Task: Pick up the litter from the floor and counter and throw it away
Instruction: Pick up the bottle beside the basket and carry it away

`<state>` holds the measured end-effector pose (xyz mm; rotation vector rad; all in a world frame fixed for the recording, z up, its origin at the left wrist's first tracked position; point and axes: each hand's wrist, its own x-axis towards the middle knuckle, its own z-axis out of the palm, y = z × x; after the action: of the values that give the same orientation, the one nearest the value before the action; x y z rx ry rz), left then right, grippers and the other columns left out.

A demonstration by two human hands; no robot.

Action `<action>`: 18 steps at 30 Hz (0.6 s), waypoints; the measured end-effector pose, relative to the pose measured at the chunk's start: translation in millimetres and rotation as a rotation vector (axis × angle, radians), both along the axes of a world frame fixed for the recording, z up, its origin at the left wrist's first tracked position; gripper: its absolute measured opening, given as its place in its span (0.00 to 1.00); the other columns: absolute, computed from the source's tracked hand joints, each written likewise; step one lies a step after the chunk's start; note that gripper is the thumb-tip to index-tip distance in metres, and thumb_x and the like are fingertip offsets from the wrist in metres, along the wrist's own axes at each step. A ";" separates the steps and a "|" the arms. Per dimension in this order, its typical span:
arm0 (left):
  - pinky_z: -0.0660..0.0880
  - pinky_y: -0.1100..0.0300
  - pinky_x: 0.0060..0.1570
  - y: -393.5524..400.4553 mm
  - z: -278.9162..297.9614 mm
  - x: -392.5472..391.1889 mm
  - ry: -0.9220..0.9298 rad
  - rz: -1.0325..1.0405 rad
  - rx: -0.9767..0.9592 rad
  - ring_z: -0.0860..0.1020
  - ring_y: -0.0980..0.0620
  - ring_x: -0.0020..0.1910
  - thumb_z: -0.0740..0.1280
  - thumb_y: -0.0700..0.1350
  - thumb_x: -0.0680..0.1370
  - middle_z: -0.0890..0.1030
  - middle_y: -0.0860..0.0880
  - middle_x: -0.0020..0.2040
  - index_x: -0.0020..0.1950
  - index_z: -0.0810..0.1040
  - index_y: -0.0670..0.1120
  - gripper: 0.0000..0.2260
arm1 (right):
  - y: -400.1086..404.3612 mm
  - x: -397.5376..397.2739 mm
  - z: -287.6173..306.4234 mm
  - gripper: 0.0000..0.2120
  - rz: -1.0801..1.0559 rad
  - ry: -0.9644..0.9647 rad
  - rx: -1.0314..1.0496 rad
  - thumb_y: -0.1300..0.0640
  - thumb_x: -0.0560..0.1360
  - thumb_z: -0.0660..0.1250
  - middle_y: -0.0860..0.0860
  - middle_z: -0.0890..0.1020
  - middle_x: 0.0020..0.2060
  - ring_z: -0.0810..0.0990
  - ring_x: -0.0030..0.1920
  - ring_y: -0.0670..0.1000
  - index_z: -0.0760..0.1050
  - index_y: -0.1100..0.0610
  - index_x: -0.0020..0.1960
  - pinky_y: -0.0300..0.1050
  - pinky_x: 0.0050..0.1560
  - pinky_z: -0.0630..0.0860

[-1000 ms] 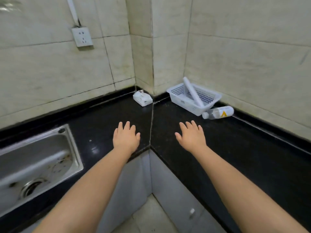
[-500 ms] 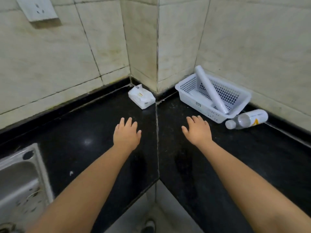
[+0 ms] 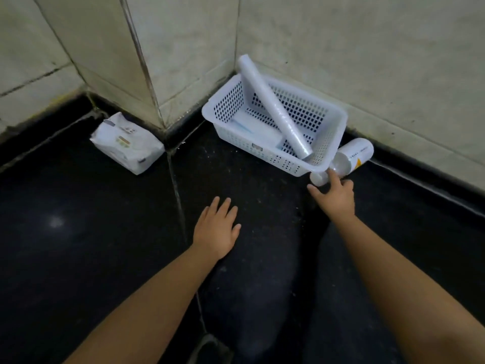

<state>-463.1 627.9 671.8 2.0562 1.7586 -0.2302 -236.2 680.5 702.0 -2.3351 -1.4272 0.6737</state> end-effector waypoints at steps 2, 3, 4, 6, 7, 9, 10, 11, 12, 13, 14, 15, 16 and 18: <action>0.48 0.53 0.77 -2.6 -7.9 3.1 -0.003 -0.005 -0.011 0.46 0.47 0.79 0.50 0.51 0.83 0.49 0.49 0.80 0.78 0.51 0.48 0.24 | 12.6 -1.8 -4.4 0.30 -0.025 0.111 0.018 0.49 0.75 0.65 0.61 0.61 0.68 0.69 0.65 0.63 0.58 0.49 0.74 0.53 0.69 0.68; 0.48 0.53 0.77 -3.5 -10.5 3.5 0.000 -0.002 -0.009 0.46 0.47 0.79 0.50 0.52 0.83 0.49 0.50 0.80 0.78 0.50 0.48 0.24 | 18.1 -3.1 -5.2 0.29 -0.035 0.149 0.026 0.50 0.76 0.63 0.62 0.61 0.69 0.69 0.65 0.63 0.58 0.50 0.74 0.51 0.69 0.67; 0.47 0.53 0.77 -3.7 -11.7 3.6 0.000 0.000 -0.007 0.46 0.48 0.79 0.50 0.52 0.83 0.49 0.50 0.80 0.78 0.49 0.48 0.24 | 22.2 -3.8 -5.5 0.28 -0.046 0.171 0.033 0.51 0.77 0.62 0.62 0.60 0.69 0.69 0.65 0.63 0.58 0.51 0.74 0.49 0.68 0.67; 0.46 0.54 0.78 -4.5 -11.6 3.5 0.000 0.001 -0.025 0.44 0.48 0.79 0.49 0.52 0.83 0.48 0.50 0.80 0.78 0.48 0.48 0.24 | 24.8 -3.9 -6.8 0.25 -0.062 0.178 0.036 0.52 0.78 0.60 0.64 0.60 0.69 0.68 0.65 0.63 0.59 0.51 0.74 0.49 0.68 0.68; 0.45 0.54 0.78 -5.3 -11.2 3.5 0.003 0.003 -0.031 0.44 0.48 0.79 0.49 0.52 0.83 0.47 0.50 0.80 0.78 0.48 0.48 0.24 | 23.4 -4.0 -7.7 0.25 -0.060 0.180 0.035 0.52 0.79 0.59 0.64 0.61 0.68 0.68 0.65 0.63 0.59 0.50 0.74 0.49 0.68 0.67; 0.44 0.54 0.78 -6.0 -9.7 3.7 0.013 0.002 -0.036 0.43 0.49 0.79 0.48 0.52 0.83 0.46 0.50 0.80 0.78 0.47 0.48 0.25 | 20.5 -3.3 -9.7 0.24 -0.057 0.215 0.035 0.53 0.79 0.59 0.66 0.64 0.67 0.67 0.65 0.64 0.60 0.50 0.74 0.49 0.68 0.67; 0.44 0.54 0.78 -6.4 -9.2 3.8 0.014 0.001 -0.037 0.43 0.49 0.79 0.48 0.52 0.83 0.46 0.50 0.80 0.78 0.47 0.48 0.25 | 19.6 -2.5 -10.2 0.22 -0.063 0.237 0.041 0.55 0.79 0.59 0.66 0.66 0.66 0.67 0.66 0.64 0.62 0.51 0.73 0.49 0.67 0.68; 0.43 0.54 0.78 -7.0 -9.0 4.1 0.012 0.002 -0.038 0.43 0.49 0.79 0.48 0.51 0.83 0.46 0.49 0.80 0.78 0.46 0.48 0.25 | 19.1 -2.1 -10.1 0.21 -0.071 0.253 0.047 0.56 0.78 0.60 0.66 0.69 0.65 0.68 0.65 0.63 0.65 0.54 0.71 0.49 0.65 0.69; 0.43 0.54 0.78 -7.8 -8.8 4.4 0.009 0.004 -0.041 0.43 0.49 0.79 0.48 0.51 0.83 0.46 0.49 0.80 0.78 0.46 0.48 0.24 | 18.0 -1.5 -10.3 0.19 -0.085 0.264 0.055 0.57 0.77 0.60 0.66 0.72 0.63 0.70 0.64 0.63 0.68 0.56 0.68 0.50 0.63 0.70; 0.43 0.54 0.78 -8.4 -8.7 4.4 0.006 0.006 -0.041 0.43 0.49 0.79 0.49 0.51 0.83 0.46 0.49 0.80 0.78 0.47 0.47 0.24 | 15.6 -1.5 -9.6 0.18 -0.105 0.272 0.063 0.57 0.76 0.62 0.66 0.74 0.61 0.72 0.63 0.63 0.70 0.58 0.65 0.50 0.60 0.72; 0.43 0.54 0.78 -9.2 -8.4 4.3 0.002 0.009 -0.040 0.43 0.49 0.79 0.49 0.51 0.83 0.46 0.49 0.80 0.78 0.47 0.47 0.24 | 10.8 -1.2 -9.0 0.16 -0.128 0.270 0.072 0.57 0.76 0.63 0.66 0.75 0.60 0.74 0.60 0.63 0.70 0.59 0.62 0.49 0.57 0.73; 0.43 0.54 0.78 -9.3 -9.0 4.4 -0.003 0.012 -0.045 0.43 0.48 0.79 0.49 0.51 0.83 0.46 0.49 0.80 0.78 0.47 0.47 0.24 | 5.3 -0.4 -8.9 0.15 -0.153 0.260 0.084 0.57 0.75 0.64 0.65 0.75 0.58 0.75 0.56 0.61 0.71 0.61 0.60 0.48 0.53 0.72; 0.43 0.54 0.78 -9.7 -9.7 4.6 -0.008 0.016 -0.054 0.43 0.48 0.79 0.49 0.50 0.83 0.46 0.49 0.80 0.78 0.47 0.47 0.24 | -1.3 1.6 -9.9 0.13 -0.182 0.248 0.105 0.57 0.75 0.65 0.65 0.76 0.57 0.75 0.52 0.60 0.71 0.62 0.56 0.46 0.50 0.70; 0.43 0.54 0.78 -11.7 -8.6 4.7 -0.020 0.021 -0.053 0.43 0.48 0.79 0.49 0.50 0.83 0.46 0.49 0.80 0.78 0.47 0.47 0.24 | -21.4 6.5 -9.2 0.05 -0.255 0.235 0.157 0.60 0.75 0.64 0.66 0.77 0.50 0.74 0.48 0.59 0.70 0.62 0.46 0.45 0.46 0.67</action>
<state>-458.4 616.1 663.1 1.9956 1.7425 -0.2470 -229.7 659.1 692.8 -2.1818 -1.0220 0.7076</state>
